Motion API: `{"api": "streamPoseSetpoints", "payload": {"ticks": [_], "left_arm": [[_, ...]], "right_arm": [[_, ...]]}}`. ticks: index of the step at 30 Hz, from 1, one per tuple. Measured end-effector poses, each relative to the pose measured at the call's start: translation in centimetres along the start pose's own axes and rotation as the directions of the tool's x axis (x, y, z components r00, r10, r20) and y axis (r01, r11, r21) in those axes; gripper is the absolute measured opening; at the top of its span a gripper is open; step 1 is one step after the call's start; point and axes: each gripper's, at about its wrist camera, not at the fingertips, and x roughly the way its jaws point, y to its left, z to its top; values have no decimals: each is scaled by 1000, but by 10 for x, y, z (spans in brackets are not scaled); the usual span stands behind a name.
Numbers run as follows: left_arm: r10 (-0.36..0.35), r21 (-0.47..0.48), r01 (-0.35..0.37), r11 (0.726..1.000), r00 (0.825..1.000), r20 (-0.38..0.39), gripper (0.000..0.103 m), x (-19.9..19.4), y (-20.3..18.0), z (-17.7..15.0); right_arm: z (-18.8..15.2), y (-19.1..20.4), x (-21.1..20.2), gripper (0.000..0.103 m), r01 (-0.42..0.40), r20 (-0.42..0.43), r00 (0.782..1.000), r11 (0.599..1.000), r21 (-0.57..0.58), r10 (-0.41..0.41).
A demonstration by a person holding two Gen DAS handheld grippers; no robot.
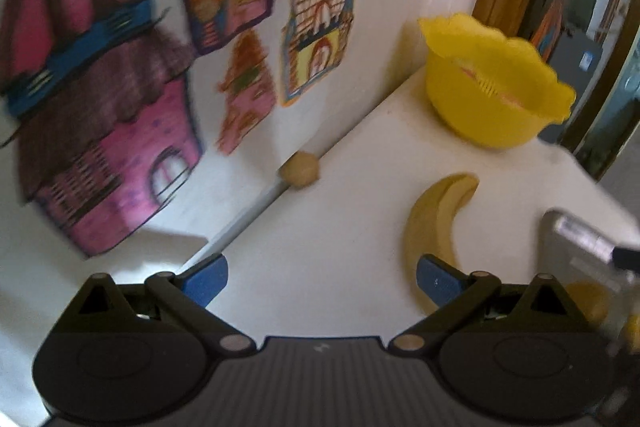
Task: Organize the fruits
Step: 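Lift both tools from the tray and move toward the small brown fruit and second banana, then close the left tool on the small round brown fruit while the right tool straddles the second banana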
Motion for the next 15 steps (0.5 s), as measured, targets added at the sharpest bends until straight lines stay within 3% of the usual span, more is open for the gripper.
{"api": "streamPoseSetpoints", "payload": {"ticks": [8, 15], "left_arm": [[-3, -20, 3, 1000, 1000, -6, 96, 35, -11, 22], [55, -91, -57, 994, 998, -29, 90, 59, -14, 34]], "right_arm": [[-16, 0, 10, 85, 15, -18, 1000, 996, 88, -13], [-9, 21, 24, 81, 13, -13, 1000, 1000, 7, -13]]}}
